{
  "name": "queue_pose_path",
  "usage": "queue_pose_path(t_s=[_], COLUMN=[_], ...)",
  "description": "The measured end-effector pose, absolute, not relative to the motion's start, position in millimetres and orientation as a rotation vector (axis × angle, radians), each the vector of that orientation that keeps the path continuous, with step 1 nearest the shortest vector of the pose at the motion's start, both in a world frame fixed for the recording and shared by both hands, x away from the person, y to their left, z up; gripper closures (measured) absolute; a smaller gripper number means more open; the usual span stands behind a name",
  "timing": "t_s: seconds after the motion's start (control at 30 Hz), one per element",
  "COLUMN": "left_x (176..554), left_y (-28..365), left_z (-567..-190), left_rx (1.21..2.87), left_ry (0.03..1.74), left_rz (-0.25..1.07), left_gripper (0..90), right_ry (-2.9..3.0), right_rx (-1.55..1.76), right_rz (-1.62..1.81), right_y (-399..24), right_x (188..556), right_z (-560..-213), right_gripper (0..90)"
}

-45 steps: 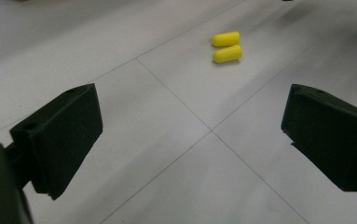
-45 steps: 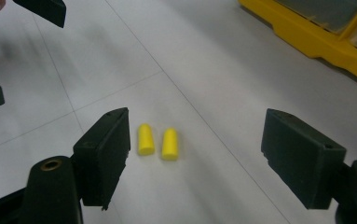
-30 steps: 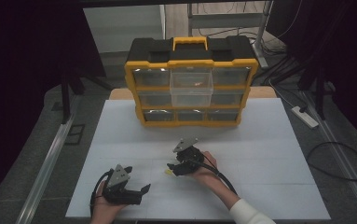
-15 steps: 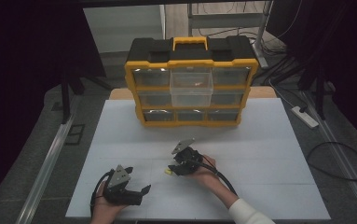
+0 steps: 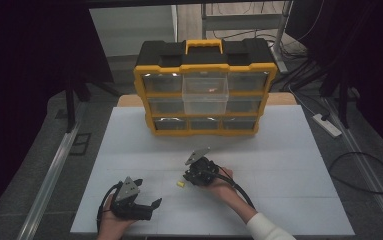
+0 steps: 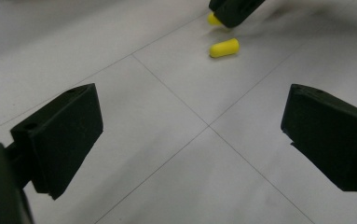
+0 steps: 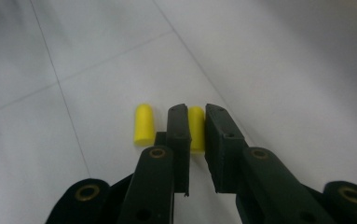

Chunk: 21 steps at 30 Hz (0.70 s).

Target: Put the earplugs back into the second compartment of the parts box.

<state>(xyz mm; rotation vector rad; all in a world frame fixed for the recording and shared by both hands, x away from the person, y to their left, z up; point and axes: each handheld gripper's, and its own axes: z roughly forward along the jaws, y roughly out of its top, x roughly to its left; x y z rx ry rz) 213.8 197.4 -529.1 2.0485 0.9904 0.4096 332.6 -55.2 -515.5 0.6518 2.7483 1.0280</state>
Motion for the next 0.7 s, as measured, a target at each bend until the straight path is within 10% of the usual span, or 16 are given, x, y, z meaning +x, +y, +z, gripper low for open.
queue_pose_path(t_s=[0.7], left_x=[213.3], left_y=[197.9], left_z=[-528.4], left_rx=[2.049], left_ry=[0.988], left_rz=[0.415], left_gripper=[5.6], right_ry=[2.521], right_rx=[0.602], right_rz=[1.405], right_y=[-79.4], right_x=[314.1], right_z=[-441.0], right_gripper=[80.0])
